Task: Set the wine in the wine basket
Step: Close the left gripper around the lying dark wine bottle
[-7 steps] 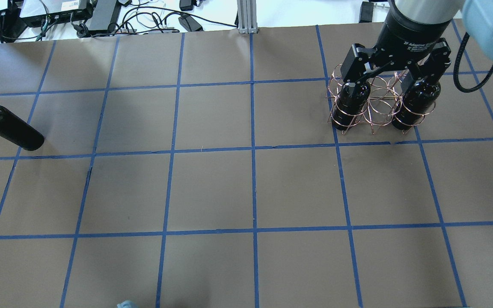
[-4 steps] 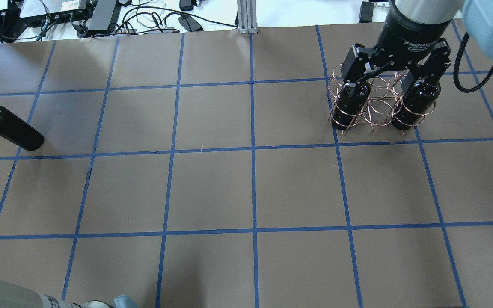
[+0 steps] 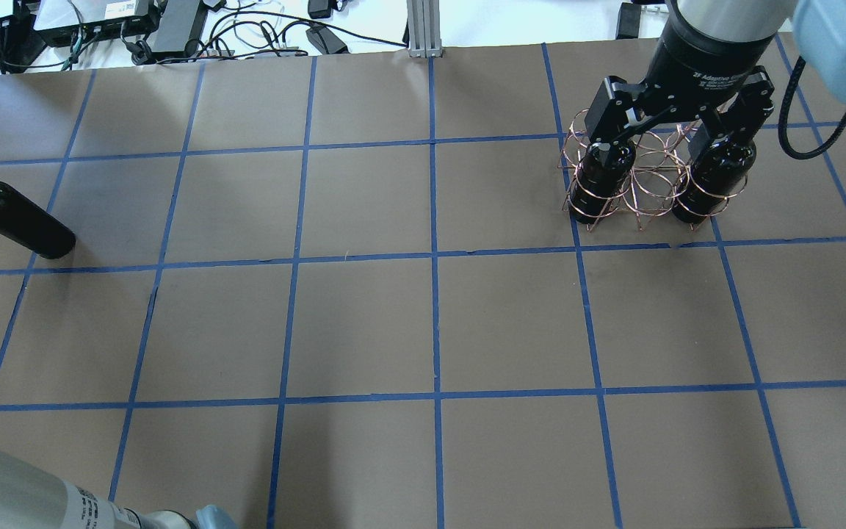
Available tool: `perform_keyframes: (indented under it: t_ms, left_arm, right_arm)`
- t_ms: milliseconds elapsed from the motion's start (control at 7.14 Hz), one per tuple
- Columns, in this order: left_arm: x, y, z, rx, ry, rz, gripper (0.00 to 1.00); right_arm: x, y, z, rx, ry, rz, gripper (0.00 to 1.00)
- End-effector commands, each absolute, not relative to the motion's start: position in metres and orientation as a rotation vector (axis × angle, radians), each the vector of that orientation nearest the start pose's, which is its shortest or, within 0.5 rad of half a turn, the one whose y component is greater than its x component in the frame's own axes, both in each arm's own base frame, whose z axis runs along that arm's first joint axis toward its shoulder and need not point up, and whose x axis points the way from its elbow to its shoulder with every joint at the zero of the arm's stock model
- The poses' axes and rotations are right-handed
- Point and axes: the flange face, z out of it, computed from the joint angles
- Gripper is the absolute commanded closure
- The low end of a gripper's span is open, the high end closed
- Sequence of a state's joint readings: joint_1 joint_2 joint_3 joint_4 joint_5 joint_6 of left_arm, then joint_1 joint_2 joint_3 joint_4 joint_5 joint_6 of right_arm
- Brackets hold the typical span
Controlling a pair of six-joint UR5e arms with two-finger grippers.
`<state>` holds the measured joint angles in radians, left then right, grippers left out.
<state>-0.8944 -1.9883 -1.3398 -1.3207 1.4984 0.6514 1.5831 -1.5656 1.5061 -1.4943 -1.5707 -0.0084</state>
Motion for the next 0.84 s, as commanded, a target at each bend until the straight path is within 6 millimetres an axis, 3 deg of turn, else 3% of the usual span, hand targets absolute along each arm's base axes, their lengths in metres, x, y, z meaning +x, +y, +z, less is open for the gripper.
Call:
perform_keyframes:
  t_ms: [0,280,420,701]
  left_arm:
    - [0.3077,-0.6067,0.3722,-0.034,3.165,-0.118,0.2]
    - [0.3104,-0.6047,0.3708,-0.028,3.141,-0.081,0.25]
    - [0.31,-0.604,0.3698,-0.028,3.146,-0.068,0.32]
    - [0.3093,-0.6026,0.3678,-0.029,3.152,-0.048,0.34]
  right_arm:
    - [0.1396,-0.4898,0.5097,-0.029,3.138,0.026,0.0]
    - [0.1395,-0.4898,0.5097,-0.029,3.14,0.026,0.0]
    - [0.1393,-0.4898,0.5097,-0.029,3.141,0.027,0.0]
    - [0.1393,-0.4898,0.5097,-0.031,3.141,0.027,0.0]
